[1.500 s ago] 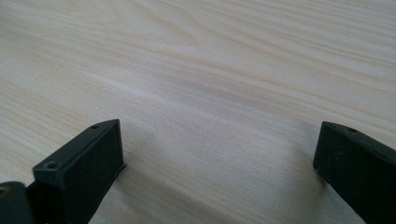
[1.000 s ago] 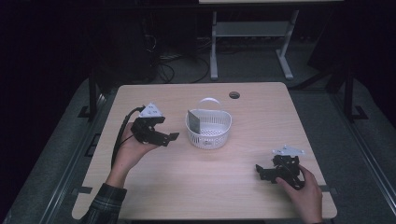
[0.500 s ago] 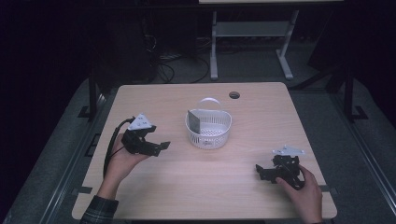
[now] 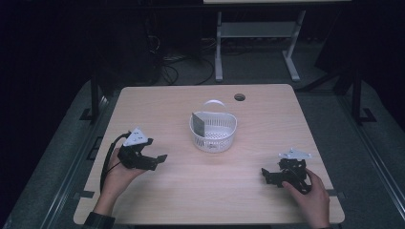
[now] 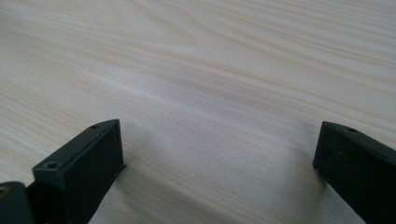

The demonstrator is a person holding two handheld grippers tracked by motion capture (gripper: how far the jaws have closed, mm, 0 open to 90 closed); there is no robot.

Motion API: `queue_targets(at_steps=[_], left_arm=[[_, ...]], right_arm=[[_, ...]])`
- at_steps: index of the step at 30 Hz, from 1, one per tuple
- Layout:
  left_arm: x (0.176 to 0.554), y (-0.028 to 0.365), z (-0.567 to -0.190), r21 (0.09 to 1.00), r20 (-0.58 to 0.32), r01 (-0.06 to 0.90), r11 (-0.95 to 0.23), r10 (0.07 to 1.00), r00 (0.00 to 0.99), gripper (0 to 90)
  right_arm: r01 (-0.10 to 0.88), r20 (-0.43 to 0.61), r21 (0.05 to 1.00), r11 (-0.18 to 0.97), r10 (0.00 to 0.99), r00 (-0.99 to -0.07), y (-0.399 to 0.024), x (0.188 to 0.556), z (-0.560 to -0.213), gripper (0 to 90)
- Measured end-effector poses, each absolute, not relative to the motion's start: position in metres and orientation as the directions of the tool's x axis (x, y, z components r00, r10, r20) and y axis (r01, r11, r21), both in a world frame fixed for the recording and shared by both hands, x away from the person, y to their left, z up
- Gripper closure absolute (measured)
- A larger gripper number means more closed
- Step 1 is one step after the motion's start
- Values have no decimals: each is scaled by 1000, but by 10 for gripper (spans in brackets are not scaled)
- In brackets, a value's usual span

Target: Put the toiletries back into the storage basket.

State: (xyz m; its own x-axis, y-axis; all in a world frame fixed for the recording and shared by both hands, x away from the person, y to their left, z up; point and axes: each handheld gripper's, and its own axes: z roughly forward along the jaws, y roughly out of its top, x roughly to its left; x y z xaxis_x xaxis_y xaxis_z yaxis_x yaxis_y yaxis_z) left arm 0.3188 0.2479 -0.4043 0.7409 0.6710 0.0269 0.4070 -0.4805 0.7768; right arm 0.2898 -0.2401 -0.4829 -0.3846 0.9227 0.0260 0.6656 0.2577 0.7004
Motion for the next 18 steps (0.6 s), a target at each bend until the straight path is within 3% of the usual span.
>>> queue_targets(at_steps=[18], left_arm=[[301,268,-442,734,22,468,-492,706,708,149]], right_arm=[[666,26,700,258,923,-385,-240,290,-483,10]])
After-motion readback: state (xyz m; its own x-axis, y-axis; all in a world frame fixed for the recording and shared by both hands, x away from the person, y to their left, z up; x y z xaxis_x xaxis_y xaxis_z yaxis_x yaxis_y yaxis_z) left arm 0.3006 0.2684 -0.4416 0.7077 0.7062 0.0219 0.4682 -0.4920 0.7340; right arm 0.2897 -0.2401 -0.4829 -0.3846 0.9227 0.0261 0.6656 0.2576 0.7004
